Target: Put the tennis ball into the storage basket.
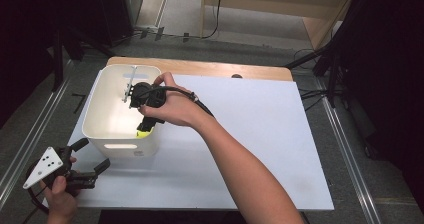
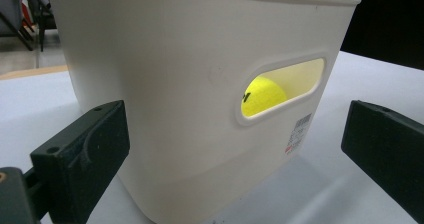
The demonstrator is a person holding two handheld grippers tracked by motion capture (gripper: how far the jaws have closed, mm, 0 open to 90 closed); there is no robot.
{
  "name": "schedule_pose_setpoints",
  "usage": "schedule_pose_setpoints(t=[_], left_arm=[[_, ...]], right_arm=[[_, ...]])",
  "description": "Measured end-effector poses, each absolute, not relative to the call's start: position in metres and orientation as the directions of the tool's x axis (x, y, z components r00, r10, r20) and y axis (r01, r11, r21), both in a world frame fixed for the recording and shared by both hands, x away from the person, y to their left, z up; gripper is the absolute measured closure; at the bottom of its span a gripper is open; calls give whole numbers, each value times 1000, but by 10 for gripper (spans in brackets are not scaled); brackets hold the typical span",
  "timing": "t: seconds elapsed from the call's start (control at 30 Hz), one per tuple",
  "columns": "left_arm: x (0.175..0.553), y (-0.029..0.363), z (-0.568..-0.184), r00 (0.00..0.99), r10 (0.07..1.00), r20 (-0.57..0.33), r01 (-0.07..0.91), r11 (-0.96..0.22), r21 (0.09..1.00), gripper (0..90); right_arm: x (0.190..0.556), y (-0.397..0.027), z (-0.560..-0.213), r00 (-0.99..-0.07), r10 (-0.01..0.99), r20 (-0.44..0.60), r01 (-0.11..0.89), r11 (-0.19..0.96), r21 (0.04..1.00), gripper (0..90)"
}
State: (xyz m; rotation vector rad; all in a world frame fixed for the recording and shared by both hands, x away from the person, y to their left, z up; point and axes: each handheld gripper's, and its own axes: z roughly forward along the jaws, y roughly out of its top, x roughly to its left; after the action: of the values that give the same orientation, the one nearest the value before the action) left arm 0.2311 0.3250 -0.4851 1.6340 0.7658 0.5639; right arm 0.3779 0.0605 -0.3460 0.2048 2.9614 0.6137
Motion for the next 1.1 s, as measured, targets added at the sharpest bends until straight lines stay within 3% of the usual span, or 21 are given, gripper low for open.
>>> schedule_pose_setpoints(t=[1.1], left_arm=[[231, 322, -486, 669, 743, -33, 177, -117, 977, 0]], right_arm=[[370, -9, -341, -961, 270, -57, 206, 839, 505, 146]])
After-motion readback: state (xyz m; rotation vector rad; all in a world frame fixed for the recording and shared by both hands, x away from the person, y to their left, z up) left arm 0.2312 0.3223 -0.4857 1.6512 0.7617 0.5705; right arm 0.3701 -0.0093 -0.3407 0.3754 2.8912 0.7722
